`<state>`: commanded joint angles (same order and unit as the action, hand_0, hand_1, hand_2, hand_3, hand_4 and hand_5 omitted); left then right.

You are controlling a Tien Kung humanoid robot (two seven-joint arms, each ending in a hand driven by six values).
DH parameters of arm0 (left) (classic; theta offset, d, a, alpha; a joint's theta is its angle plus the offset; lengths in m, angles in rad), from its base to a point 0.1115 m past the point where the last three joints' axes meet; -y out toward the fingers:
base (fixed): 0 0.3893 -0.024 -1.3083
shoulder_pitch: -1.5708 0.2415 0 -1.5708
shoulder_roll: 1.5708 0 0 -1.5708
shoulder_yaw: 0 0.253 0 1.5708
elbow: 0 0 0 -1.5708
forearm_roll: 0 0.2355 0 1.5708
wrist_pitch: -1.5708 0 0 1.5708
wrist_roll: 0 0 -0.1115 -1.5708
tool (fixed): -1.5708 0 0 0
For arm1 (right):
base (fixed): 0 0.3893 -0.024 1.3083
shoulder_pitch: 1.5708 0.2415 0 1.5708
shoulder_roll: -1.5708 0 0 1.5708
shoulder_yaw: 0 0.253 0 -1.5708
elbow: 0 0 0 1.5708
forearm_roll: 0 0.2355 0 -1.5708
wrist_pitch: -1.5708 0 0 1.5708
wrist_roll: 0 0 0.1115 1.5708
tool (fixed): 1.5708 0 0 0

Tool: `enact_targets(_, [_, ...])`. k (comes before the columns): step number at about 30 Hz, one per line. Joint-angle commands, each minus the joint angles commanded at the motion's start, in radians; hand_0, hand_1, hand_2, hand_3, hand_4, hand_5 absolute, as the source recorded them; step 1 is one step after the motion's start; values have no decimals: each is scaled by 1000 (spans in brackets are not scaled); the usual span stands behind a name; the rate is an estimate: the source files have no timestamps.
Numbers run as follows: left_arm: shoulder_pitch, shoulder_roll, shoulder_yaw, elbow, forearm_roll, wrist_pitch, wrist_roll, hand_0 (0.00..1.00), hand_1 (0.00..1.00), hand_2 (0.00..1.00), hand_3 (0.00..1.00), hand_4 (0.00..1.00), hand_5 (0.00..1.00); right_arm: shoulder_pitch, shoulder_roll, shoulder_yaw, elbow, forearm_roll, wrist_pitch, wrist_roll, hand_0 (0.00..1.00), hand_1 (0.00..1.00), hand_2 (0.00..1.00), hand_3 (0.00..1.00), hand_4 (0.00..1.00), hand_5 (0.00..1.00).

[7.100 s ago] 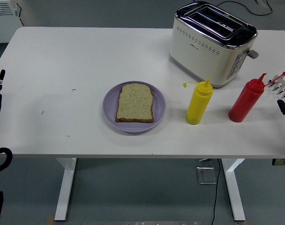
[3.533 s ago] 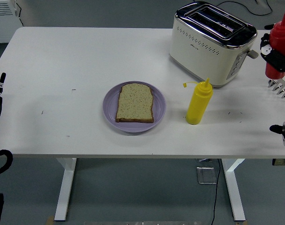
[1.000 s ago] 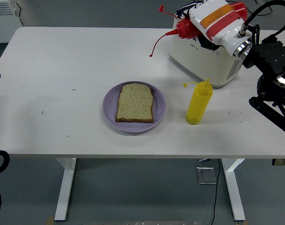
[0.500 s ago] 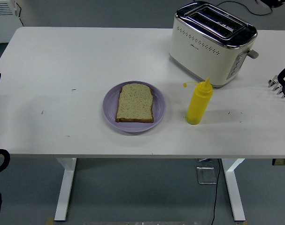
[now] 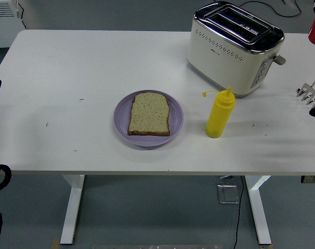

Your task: Pick up the cup,pour liquid into bread,place the cup on the desk

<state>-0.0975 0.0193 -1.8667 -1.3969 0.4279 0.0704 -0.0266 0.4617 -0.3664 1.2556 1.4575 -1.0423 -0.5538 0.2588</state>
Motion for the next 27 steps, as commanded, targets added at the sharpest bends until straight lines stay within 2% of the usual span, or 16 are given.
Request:
enact_targets(8, [-1, 0, 2, 0, -1, 1, 0, 785, 736, 737, 695, 513, 998, -94, 8, -54, -69, 339, -24, 92, 238, 287, 370, 469, 350, 137])
enact_targets(9, [-1, 0, 3, 0, -1, 1, 0, 785, 736, 737, 695, 513, 998, -106, 9, -67, -75, 350, -28, 98, 238, 287, 370, 469, 350, 137])
enact_targets(16, [-1, -1, 4, 0, -1, 1, 0, 785, 736, 737, 695, 513, 998, -155, 29, -153, -113, 328, -51, 157, 244, 285, 368, 468, 354, 165])
enact_targets(22, [-2, -2, 7, 1, -1, 1, 0, 785, 736, 737, 695, 513, 998, -153, 42, -261, -184, 300, -64, 239, 262, 289, 370, 470, 359, 169])
enact_targets(27, [-1, -1, 8, 1, -1, 1, 0, 785, 736, 737, 695, 513, 998, -141, 47, -303, -199, 304, -62, 267, 265, 291, 370, 469, 360, 175])
